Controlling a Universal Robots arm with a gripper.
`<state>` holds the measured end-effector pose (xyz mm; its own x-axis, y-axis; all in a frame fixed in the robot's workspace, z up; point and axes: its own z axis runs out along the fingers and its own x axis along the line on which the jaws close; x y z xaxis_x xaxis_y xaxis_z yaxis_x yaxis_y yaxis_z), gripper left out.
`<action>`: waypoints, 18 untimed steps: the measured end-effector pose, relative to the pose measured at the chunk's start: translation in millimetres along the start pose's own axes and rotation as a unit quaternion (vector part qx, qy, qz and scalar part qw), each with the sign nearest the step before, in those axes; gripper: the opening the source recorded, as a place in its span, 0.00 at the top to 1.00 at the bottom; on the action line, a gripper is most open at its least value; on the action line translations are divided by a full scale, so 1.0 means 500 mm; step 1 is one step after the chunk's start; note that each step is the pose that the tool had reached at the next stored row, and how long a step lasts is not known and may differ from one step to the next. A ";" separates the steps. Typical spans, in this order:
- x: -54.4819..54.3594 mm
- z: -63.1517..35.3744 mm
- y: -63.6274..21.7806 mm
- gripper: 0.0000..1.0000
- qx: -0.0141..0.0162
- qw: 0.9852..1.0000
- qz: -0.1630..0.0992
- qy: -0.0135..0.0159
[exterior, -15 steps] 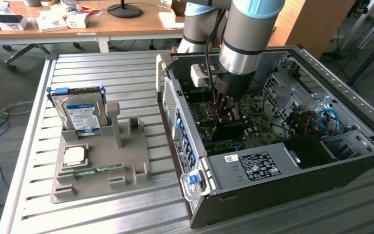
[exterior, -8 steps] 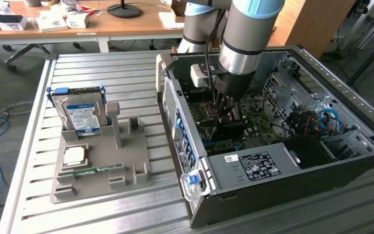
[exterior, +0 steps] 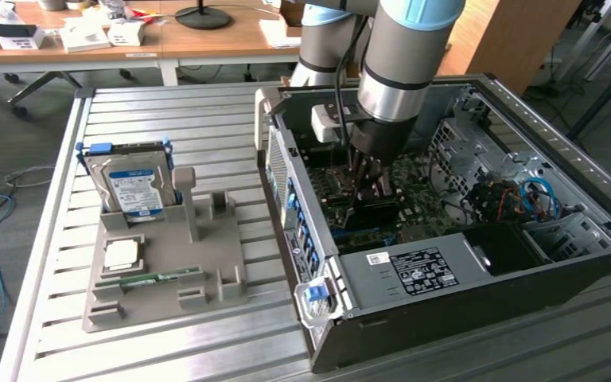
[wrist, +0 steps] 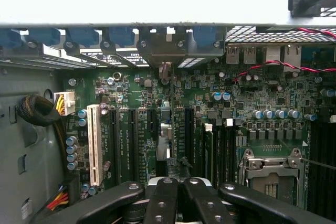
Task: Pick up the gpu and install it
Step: 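Press down on the gpu until it lock into place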
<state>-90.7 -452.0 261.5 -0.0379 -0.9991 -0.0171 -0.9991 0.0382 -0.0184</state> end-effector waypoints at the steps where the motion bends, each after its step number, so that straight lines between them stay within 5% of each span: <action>1: 0.000 0.000 0.000 0.89 0.000 1.000 0.000 0.000; 18: 0.000 -0.002 0.000 0.89 0.000 1.000 0.000 0.000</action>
<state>-90.9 -452.2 262.6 -0.0378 -0.9991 -0.0170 -0.9991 0.0381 -0.0185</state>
